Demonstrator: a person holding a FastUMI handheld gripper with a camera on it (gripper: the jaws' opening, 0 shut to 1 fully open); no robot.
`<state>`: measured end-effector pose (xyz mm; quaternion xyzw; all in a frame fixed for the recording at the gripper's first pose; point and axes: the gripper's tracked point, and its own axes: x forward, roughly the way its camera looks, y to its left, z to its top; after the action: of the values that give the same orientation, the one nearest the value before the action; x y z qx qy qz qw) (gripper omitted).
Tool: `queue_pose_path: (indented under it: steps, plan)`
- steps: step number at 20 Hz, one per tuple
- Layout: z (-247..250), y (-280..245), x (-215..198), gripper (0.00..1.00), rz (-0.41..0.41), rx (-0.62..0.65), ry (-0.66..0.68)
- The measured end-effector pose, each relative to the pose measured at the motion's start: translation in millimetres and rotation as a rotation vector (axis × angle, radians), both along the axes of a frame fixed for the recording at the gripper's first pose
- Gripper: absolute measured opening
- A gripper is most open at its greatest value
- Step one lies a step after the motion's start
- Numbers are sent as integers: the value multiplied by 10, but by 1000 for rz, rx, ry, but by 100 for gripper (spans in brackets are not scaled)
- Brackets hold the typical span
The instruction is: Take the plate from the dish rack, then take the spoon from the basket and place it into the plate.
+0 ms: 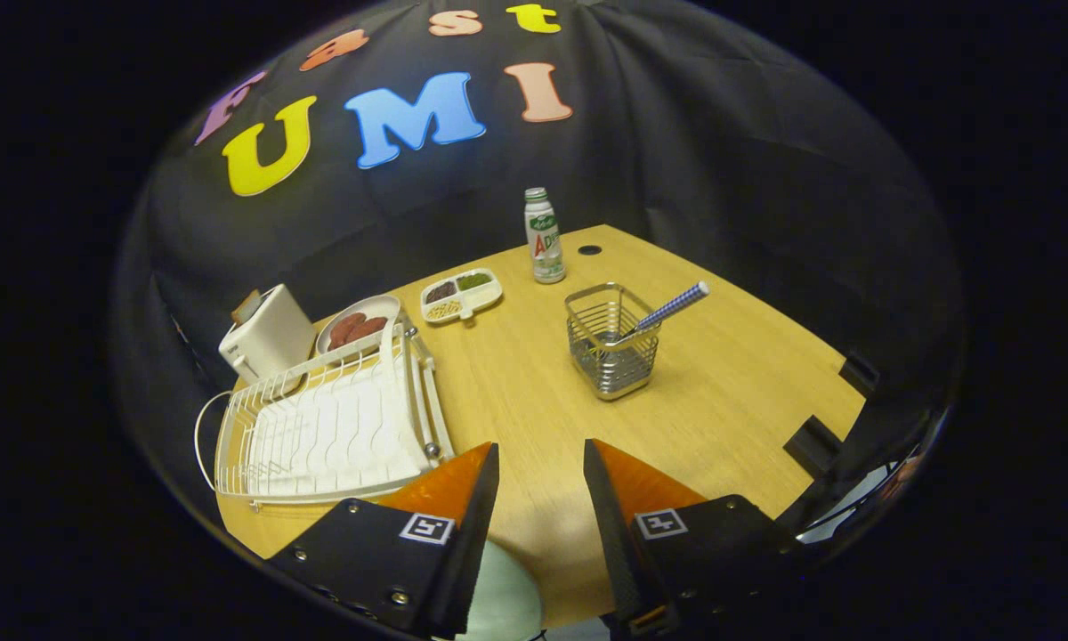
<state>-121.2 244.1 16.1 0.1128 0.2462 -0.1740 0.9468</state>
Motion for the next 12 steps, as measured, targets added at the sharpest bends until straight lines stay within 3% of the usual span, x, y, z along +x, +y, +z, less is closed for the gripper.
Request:
queue_pose_path:
  steps: [12]
  plan:
    - [189,-1129,505,59,-367,128,-102]
